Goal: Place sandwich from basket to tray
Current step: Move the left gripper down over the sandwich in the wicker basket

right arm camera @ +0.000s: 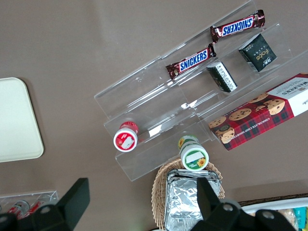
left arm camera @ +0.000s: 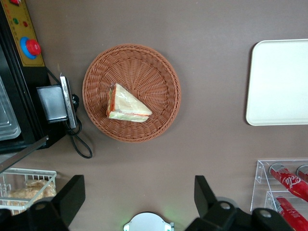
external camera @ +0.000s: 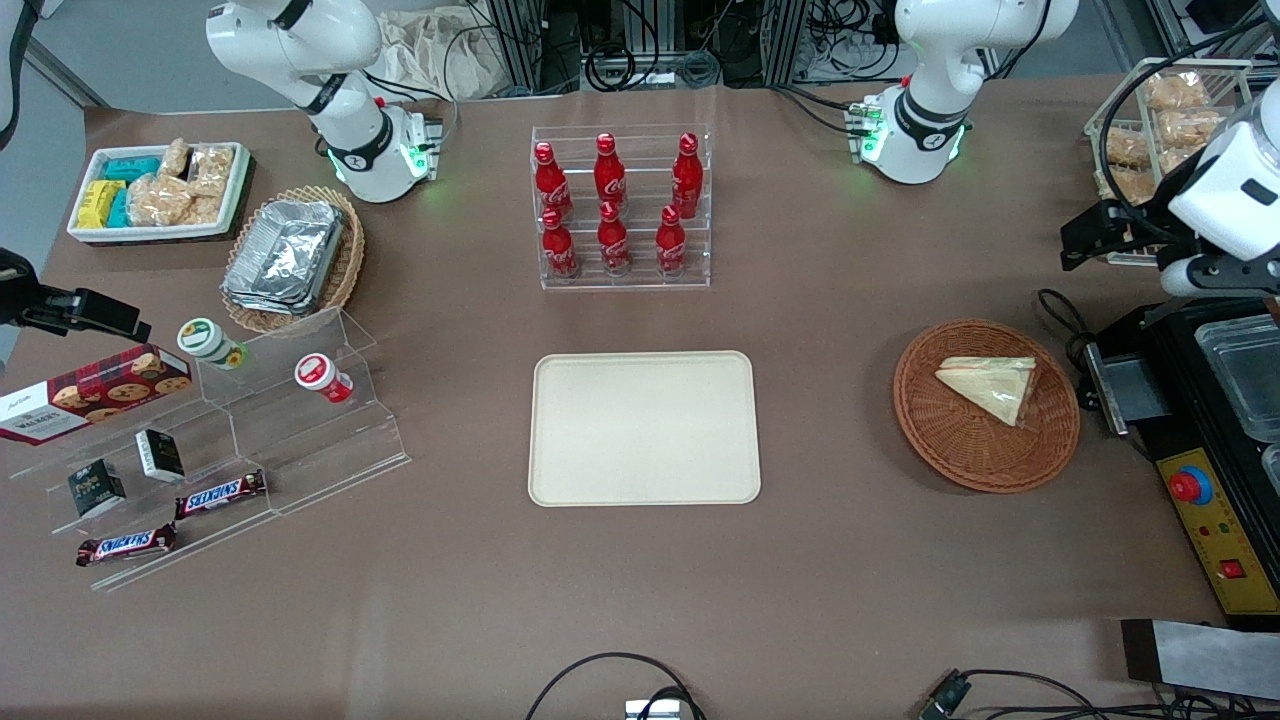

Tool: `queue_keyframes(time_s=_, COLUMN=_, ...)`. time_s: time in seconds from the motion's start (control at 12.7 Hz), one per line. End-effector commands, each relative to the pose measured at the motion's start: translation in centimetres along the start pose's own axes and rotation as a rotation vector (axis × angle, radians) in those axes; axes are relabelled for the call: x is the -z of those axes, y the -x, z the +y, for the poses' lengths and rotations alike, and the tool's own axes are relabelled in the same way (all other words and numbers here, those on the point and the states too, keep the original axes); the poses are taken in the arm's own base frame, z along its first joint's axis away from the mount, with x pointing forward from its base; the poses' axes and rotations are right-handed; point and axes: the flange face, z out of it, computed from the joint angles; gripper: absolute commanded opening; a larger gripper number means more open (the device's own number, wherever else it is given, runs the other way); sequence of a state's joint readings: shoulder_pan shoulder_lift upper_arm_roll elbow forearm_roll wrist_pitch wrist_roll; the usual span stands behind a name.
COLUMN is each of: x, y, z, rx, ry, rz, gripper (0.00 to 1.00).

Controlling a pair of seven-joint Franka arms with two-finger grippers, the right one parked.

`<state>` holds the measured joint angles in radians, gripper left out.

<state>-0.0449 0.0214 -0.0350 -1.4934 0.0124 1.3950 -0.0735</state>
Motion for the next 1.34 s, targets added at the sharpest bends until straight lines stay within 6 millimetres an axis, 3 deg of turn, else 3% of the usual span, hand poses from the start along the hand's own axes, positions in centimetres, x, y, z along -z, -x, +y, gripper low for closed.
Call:
queue_keyframes(time_s=0.0, x=-2.7, y=-1.6, z=-1.2, rx=0.117, ry=-0.011, rz=-0.031, gripper=1.0)
queue_keyframes(time_s=0.16, x=-5.8, y=-2.4, z=-2.4, rx=0.191, ry=-0.009, rz=-0.037, gripper=1.0)
queue_keyframes(time_s=0.31, x=-8.5, y=-3.0, z=-2.9, rx=0.416, ry=-0.01, rz=0.003, gripper=1.0)
queue_keyframes(time_s=0.55, x=-13.2, y=-3.5, z=-4.4, rx=0.539, ry=-0.006, rz=0.015, gripper=1.0)
queue_keyframes(time_s=0.71, x=-16.9, y=-2.9, z=-4.8, rx=0.623, ry=0.003, rz=0.037, gripper=1.0)
queue_keyframes(time_s=0.94, x=-23.9, y=-0.1, z=-6.6, rx=0.691, ry=0.023, rz=0.081, gripper=1.0)
queue_keyframes(time_s=1.26, x=-29.1, y=1.4, z=-8.9, rx=0.783, ry=0.041, rz=0.108, gripper=1.0)
